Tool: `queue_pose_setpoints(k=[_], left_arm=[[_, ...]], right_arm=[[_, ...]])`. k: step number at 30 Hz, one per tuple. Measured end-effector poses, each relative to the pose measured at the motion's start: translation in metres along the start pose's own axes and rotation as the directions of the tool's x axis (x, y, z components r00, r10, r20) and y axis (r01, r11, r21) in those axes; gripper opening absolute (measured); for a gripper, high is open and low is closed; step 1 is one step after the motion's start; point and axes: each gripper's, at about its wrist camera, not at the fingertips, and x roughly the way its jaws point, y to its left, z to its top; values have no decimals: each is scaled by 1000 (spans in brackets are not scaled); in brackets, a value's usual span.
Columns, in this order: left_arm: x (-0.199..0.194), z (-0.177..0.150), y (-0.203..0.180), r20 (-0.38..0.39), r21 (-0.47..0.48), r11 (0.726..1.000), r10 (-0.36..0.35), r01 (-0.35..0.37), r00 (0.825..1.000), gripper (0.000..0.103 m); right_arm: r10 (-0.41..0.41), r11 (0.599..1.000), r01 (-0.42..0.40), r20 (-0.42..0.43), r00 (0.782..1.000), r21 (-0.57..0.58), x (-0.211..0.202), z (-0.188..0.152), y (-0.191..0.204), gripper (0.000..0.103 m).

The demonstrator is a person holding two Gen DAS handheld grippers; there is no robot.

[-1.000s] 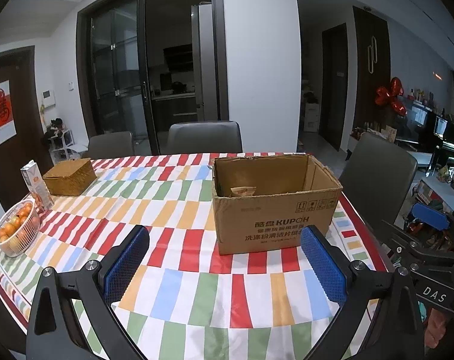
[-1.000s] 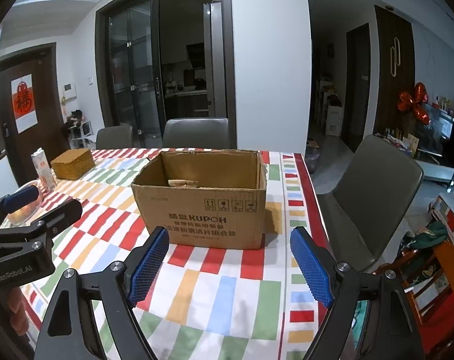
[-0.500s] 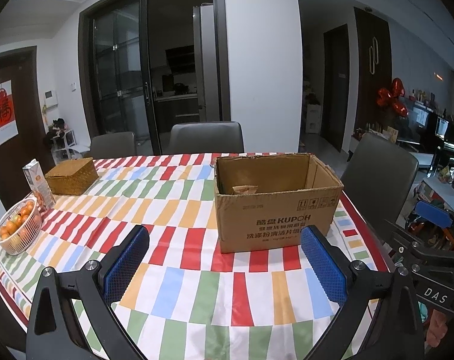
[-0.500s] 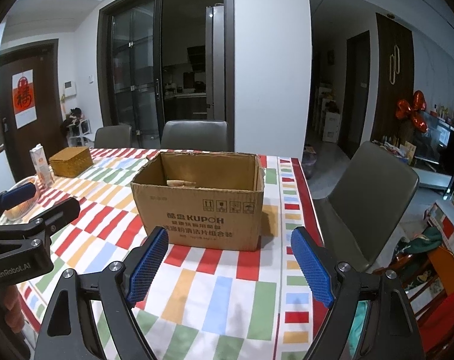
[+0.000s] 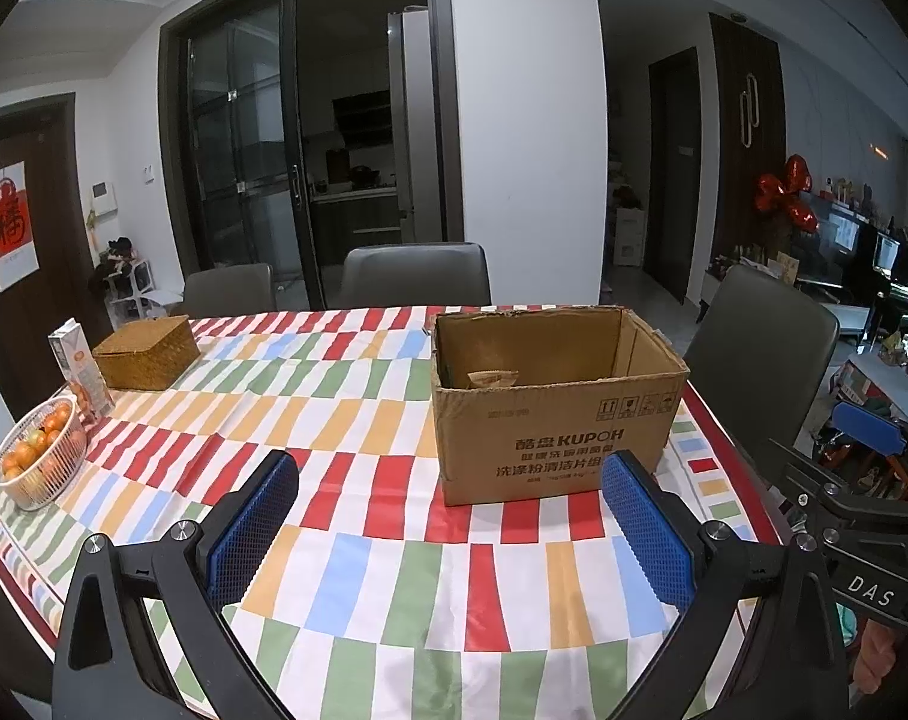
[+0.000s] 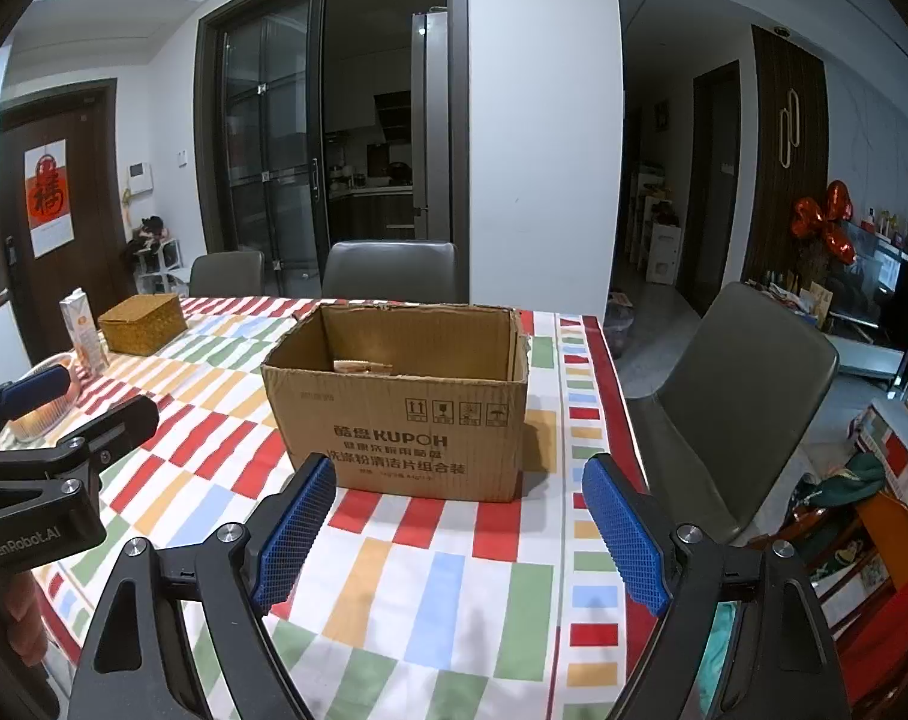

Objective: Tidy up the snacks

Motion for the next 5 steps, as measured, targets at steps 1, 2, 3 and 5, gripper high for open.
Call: queue_pose_setpoints(k=[1,2,3,5], left_arm=[[0,0,0,-1,-1,1000,-3,3,1000,103],[1,0,0,-2,-2,1000,-4,4,1000,103],[1,-1,0,-3,-3,1000,-2,2,1000,103],[0,-1,1,-4,-2,1000,-2,2,1000,103]], right_arm=[[0,1000,0,0,1000,0,0,0,0,85],[0,1000,0,-1,1000,-1,0,0,0,85],[0,1000,0,-2,1000,-2,0,0,0,85],[1,1000,-1,-3,1000,-3,0,-1,0,85]])
